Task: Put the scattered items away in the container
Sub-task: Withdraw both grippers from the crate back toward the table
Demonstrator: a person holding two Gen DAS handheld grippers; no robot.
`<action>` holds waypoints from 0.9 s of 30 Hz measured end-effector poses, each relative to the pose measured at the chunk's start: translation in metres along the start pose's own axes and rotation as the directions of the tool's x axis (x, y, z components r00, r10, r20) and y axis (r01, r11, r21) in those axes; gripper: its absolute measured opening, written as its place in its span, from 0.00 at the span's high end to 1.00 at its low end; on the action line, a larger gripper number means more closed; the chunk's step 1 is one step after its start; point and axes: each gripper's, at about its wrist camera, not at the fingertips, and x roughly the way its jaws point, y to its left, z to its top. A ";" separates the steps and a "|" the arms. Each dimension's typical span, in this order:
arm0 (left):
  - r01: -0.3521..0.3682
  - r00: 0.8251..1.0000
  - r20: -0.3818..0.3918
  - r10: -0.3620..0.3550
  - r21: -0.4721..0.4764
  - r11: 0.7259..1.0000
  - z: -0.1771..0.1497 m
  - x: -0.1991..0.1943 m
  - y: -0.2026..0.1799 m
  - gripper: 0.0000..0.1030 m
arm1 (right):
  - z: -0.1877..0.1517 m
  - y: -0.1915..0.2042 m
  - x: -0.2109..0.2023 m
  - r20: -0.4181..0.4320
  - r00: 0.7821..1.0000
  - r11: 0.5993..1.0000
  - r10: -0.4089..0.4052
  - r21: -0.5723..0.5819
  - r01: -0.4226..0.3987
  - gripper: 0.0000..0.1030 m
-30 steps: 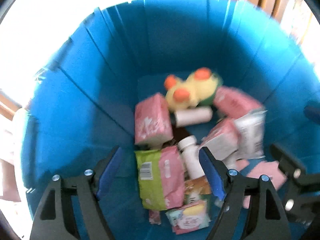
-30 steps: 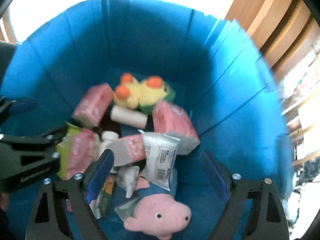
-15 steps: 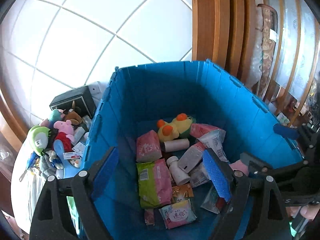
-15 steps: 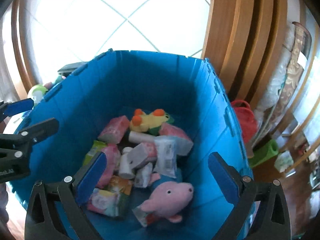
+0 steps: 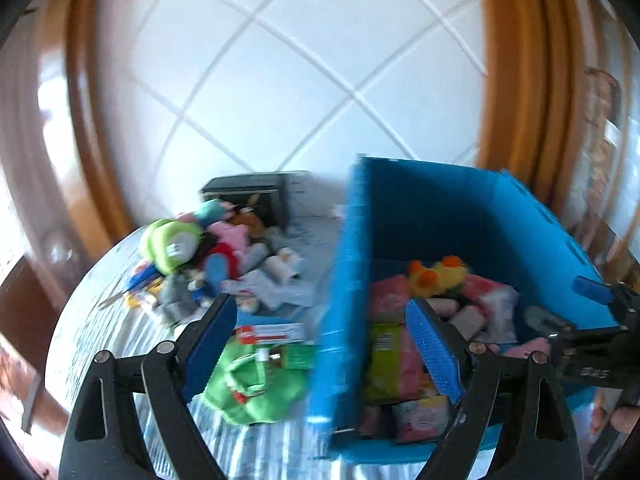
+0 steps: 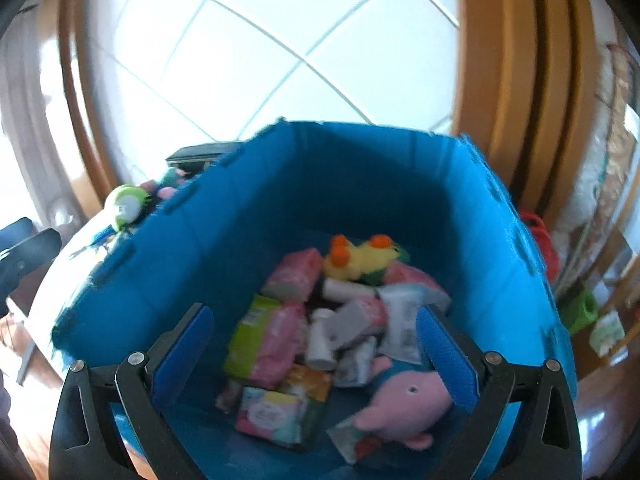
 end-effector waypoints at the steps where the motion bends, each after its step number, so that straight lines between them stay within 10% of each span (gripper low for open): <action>1: -0.010 1.000 -0.001 0.010 -0.027 1.000 -0.003 -0.001 0.018 0.16 | 0.002 0.008 -0.002 0.010 1.000 1.000 0.006 -0.009 -0.006 0.00; 16: -0.120 0.990 -0.082 0.111 -0.113 0.986 -0.063 0.010 0.262 0.16 | 0.028 0.238 -0.009 0.154 0.976 0.983 0.153 -0.121 -0.135 0.00; 27: -0.076 0.964 -0.264 0.034 -0.151 0.986 -0.113 0.081 0.356 0.16 | -0.006 0.352 0.081 -0.063 0.989 0.985 0.131 -0.103 -0.137 0.00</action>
